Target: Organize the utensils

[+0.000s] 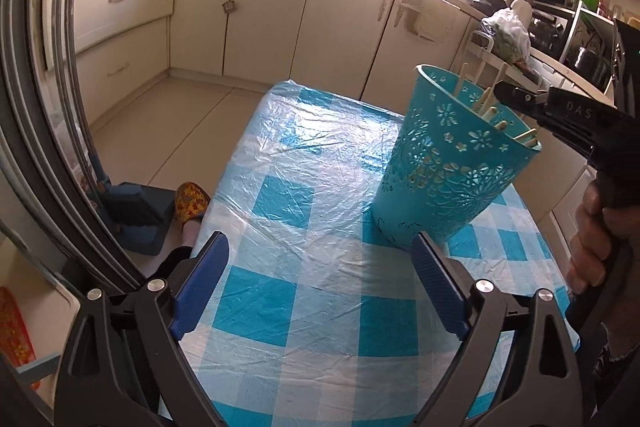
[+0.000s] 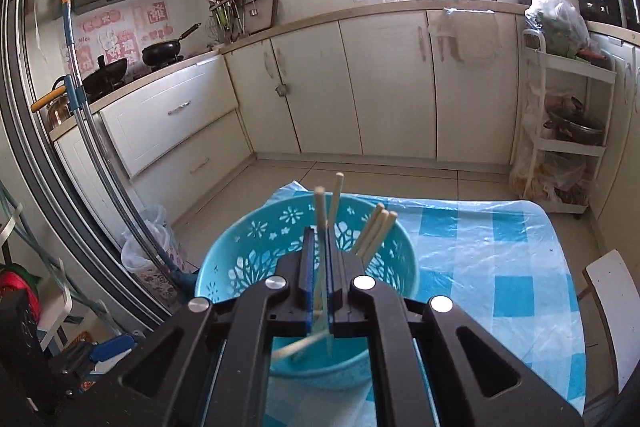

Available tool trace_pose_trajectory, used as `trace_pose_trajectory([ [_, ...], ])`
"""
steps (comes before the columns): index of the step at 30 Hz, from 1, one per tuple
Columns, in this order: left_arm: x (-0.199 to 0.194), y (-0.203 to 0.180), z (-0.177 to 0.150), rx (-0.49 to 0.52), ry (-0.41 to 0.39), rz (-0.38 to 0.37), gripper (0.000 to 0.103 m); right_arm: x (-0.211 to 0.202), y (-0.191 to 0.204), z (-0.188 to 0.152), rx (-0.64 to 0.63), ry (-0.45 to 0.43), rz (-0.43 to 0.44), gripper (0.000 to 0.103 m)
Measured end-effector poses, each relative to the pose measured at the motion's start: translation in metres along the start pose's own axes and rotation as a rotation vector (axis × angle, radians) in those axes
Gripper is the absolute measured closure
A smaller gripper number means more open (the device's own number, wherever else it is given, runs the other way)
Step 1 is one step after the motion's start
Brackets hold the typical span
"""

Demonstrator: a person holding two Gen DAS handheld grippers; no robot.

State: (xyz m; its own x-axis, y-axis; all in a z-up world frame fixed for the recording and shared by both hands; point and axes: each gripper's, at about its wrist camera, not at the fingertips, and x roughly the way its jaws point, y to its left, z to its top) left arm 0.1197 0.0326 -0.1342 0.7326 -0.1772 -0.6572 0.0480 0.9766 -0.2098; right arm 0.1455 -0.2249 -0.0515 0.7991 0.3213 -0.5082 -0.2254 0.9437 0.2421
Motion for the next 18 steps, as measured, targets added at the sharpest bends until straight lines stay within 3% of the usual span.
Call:
trace_pose_trajectory([
  [2,-0.009,-0.005,0.001,0.022,-0.010,0.008,0.010,-0.007,0.000,-0.002,0.008,-0.006,-0.006,0.086],
  [6,-0.021,-0.009,0.003,0.042,-0.009,0.013,0.008,-0.033,0.002,-0.010,0.037,-0.028,-0.004,0.075],
  [8,-0.027,-0.012,0.003,0.052,-0.010,0.019,0.008,-0.052,0.004,-0.018,0.060,-0.035,-0.022,0.051],
  [13,-0.051,-0.022,0.007,0.087,-0.009,0.057,0.007,-0.095,0.011,-0.037,0.118,-0.046,-0.080,0.019],
  [18,-0.077,-0.029,0.011,0.102,-0.011,0.052,0.007,-0.126,0.017,-0.052,0.143,-0.027,-0.153,0.007],
])
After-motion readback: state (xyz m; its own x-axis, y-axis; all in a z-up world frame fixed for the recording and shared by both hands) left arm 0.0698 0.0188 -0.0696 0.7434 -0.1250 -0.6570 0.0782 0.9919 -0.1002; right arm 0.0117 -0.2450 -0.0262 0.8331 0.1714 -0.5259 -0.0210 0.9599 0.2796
